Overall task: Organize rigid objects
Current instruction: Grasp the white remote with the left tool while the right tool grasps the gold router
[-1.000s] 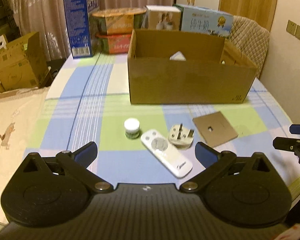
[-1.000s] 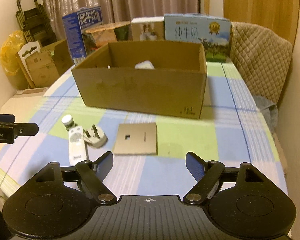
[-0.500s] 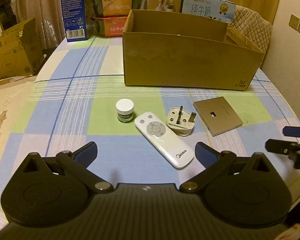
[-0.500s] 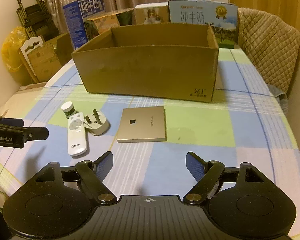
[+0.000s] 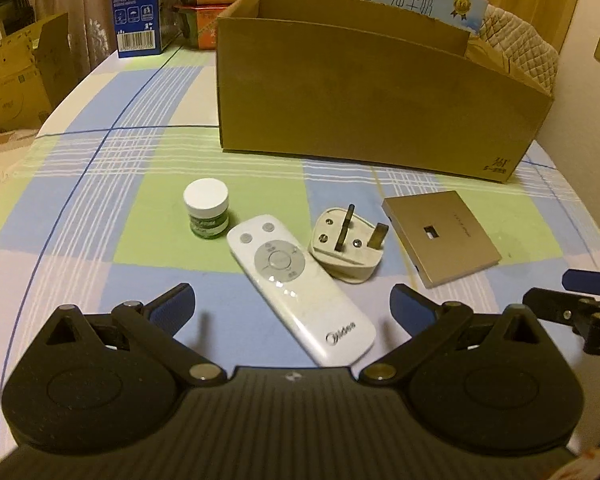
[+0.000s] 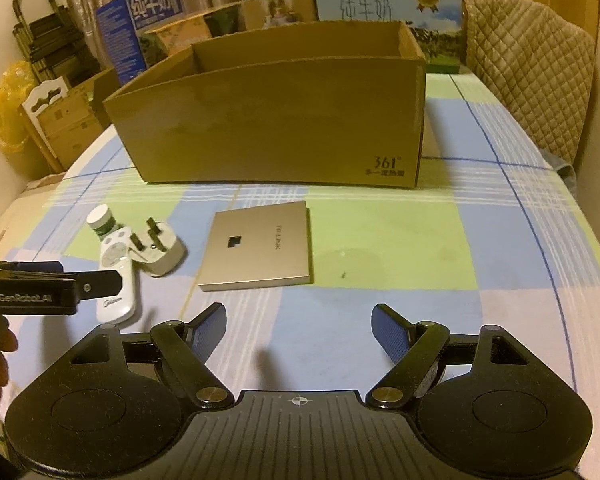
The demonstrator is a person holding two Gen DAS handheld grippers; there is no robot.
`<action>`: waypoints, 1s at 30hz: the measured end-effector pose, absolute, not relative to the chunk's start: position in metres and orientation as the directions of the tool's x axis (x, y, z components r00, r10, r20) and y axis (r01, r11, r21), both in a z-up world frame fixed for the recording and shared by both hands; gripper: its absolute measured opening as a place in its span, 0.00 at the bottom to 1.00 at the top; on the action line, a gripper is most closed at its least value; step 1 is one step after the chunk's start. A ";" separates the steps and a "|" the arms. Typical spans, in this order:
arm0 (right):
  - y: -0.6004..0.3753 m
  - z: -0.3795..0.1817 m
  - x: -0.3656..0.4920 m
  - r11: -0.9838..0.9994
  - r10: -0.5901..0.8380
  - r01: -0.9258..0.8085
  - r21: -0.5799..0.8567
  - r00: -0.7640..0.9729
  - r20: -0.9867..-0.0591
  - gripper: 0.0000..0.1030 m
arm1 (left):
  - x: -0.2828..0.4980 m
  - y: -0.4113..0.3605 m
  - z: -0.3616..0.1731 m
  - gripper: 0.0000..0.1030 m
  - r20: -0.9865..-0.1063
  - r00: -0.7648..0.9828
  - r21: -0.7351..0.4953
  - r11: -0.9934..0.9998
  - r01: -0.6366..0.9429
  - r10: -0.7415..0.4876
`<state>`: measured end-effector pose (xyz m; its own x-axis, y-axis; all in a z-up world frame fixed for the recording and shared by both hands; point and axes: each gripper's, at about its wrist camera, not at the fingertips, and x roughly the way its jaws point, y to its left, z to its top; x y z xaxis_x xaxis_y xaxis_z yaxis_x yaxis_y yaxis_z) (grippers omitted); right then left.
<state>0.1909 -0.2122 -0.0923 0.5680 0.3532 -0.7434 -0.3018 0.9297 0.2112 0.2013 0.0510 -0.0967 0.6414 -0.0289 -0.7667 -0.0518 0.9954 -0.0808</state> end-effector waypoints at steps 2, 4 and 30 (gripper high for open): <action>-0.212 -0.096 0.194 0.930 0.352 -0.298 0.213 0.562 -0.748 0.75 | 0.207 0.049 -0.102 0.99 -0.768 0.640 -0.076 0.996 -0.053 -0.025; -0.212 -0.099 0.197 0.932 0.348 -0.297 0.209 0.561 -0.751 0.75 | 0.211 0.049 -0.108 0.99 -0.772 0.635 -0.073 0.996 -0.057 -0.021; -0.174 -0.110 0.224 0.914 0.368 -0.369 0.170 0.575 -0.731 0.75 | 0.220 0.070 -0.112 0.40 -0.773 0.631 0.002 0.994 0.109 -0.068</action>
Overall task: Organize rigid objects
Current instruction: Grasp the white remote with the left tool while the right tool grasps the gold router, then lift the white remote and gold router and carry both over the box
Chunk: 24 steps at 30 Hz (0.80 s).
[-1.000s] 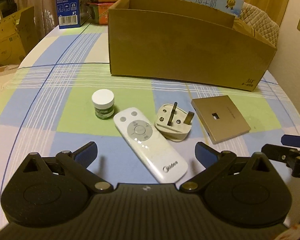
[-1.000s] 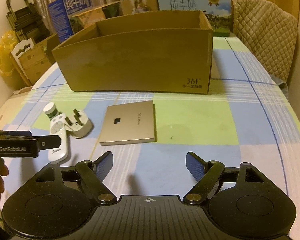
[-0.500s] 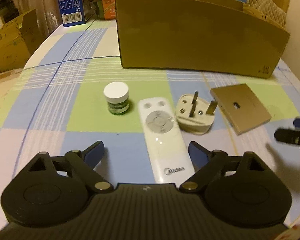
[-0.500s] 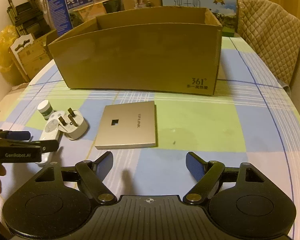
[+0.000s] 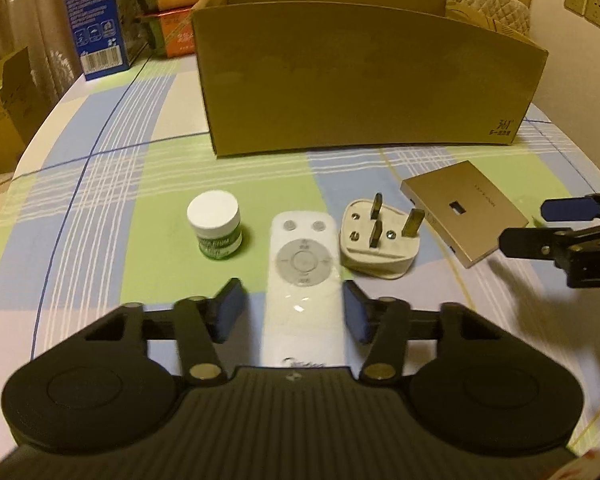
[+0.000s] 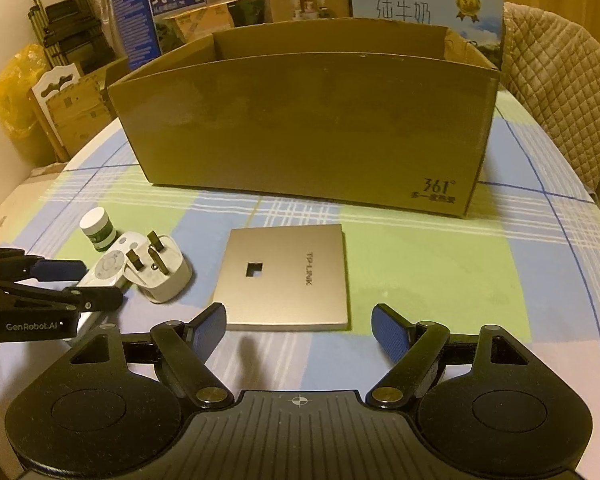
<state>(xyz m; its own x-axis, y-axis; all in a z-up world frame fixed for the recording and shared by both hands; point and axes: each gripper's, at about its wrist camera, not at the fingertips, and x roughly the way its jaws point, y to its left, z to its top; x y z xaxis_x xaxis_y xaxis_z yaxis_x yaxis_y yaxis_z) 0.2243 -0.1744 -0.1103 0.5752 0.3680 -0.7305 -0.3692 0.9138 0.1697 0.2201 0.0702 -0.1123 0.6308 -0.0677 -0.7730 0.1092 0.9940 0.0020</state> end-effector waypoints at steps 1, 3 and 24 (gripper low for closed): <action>-0.173 -0.111 0.225 0.913 0.368 -0.374 0.166 0.576 -0.730 0.75 | 0.221 0.069 -0.112 0.35 -0.772 0.632 0.004 0.993 0.120 -0.074; -0.171 -0.112 0.227 0.909 0.373 -0.383 0.164 0.575 -0.728 0.75 | 0.223 0.067 -0.112 0.35 -0.772 0.632 0.009 0.992 0.129 -0.075; -0.138 -0.137 0.247 0.925 0.312 -0.373 0.079 0.622 -0.718 0.89 | 0.220 0.071 -0.112 0.35 -0.762 0.644 0.011 0.994 0.109 -0.062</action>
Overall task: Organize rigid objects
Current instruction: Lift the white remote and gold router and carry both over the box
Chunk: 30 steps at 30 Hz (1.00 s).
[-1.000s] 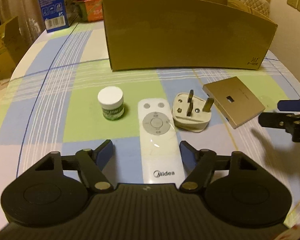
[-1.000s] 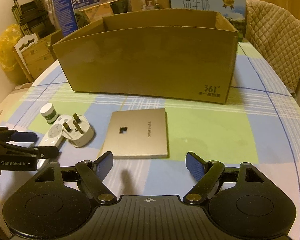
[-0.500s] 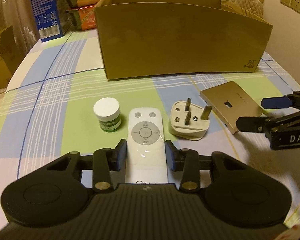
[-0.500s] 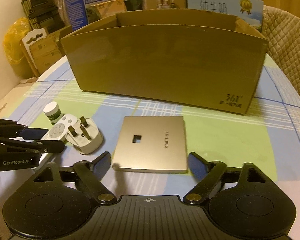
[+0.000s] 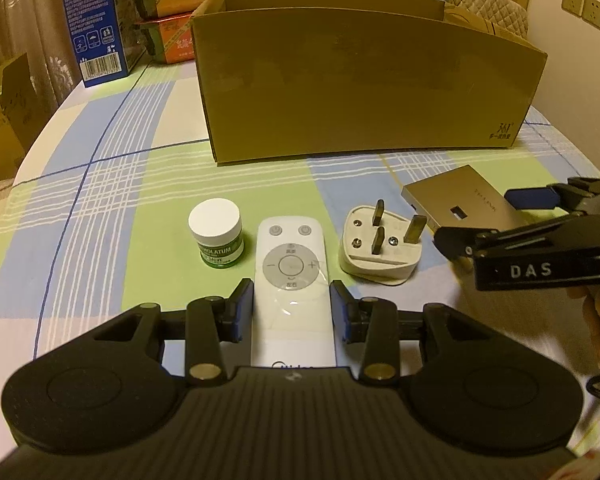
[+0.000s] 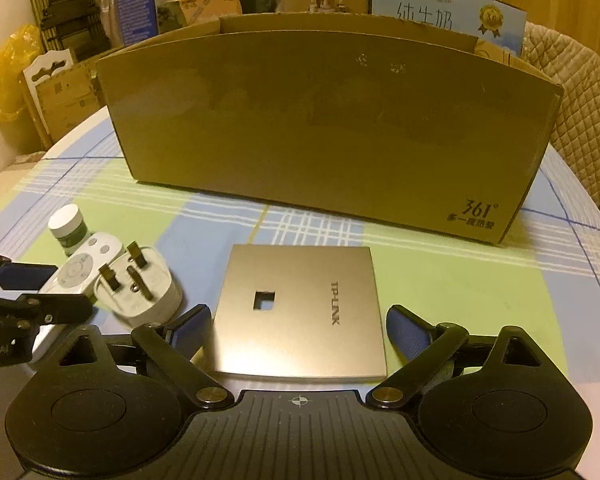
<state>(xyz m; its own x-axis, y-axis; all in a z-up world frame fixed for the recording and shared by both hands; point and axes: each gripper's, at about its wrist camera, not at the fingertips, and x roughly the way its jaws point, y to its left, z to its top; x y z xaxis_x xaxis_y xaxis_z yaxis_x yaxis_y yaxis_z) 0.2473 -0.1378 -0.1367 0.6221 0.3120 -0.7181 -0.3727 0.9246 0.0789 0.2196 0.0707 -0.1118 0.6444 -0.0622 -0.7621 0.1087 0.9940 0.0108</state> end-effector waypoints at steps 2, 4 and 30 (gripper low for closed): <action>-0.137 -0.137 0.248 0.928 0.307 -0.365 0.076 0.632 -0.712 0.89 | 0.220 0.070 -0.112 0.35 -0.760 0.647 0.018 0.993 0.114 -0.060; -0.136 -0.138 0.247 0.930 0.303 -0.361 0.073 0.638 -0.708 0.89 | 0.221 0.069 -0.112 0.35 -0.760 0.647 0.013 0.993 0.113 -0.063; -0.144 -0.129 0.243 0.937 0.300 -0.338 0.088 0.650 -0.699 0.82 | 0.222 0.070 -0.109 0.34 -0.760 0.647 -0.010 0.996 0.089 -0.065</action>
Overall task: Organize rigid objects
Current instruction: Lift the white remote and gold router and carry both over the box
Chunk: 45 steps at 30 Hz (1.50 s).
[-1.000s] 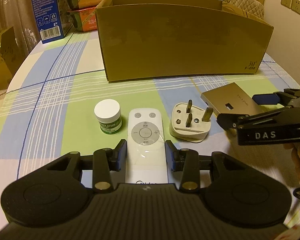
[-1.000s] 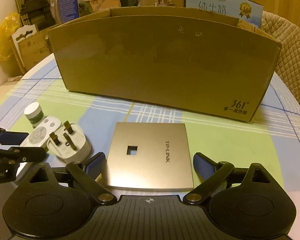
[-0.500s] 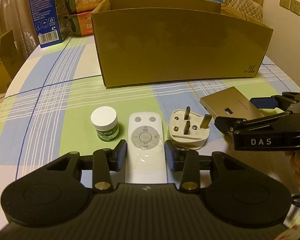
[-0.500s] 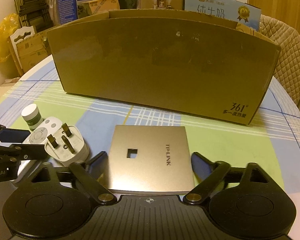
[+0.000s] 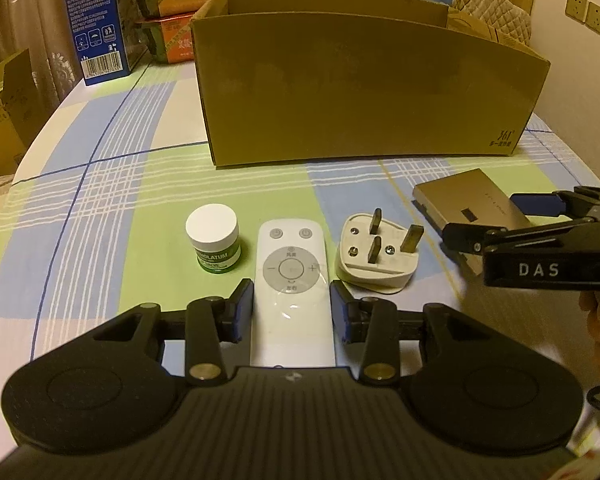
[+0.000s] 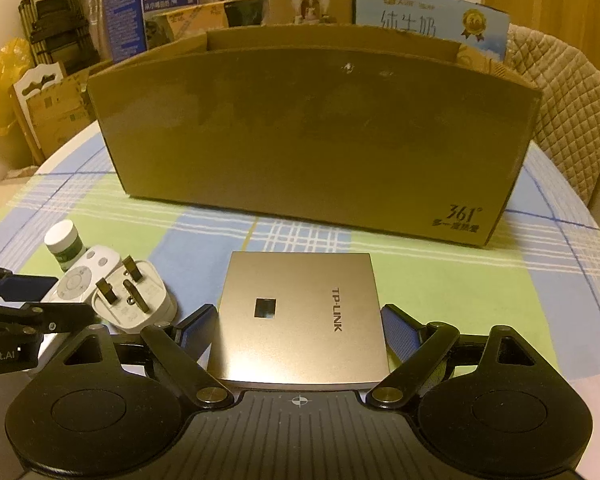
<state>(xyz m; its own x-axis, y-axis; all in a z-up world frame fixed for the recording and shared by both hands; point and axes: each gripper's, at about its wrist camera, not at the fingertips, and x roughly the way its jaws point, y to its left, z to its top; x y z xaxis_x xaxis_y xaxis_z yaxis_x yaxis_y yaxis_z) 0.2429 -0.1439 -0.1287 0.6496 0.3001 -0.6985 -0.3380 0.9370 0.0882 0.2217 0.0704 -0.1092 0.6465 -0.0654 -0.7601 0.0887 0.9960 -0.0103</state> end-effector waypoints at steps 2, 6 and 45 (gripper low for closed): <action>-0.147 -0.125 0.241 0.938 0.302 -0.334 0.093 0.655 -0.693 0.82 | 0.220 0.072 -0.107 0.34 -0.753 0.654 -0.024 0.996 0.083 -0.073; -0.152 -0.117 0.235 0.939 0.304 -0.332 0.095 0.666 -0.681 0.82 | 0.215 0.071 -0.101 0.34 -0.740 0.669 -0.031 0.997 0.073 -0.073; -0.207 0.001 0.153 0.938 0.323 -0.335 0.088 0.754 -0.572 0.82 | 0.162 0.020 0.022 0.34 -0.641 0.757 -0.030 0.990 0.140 -0.127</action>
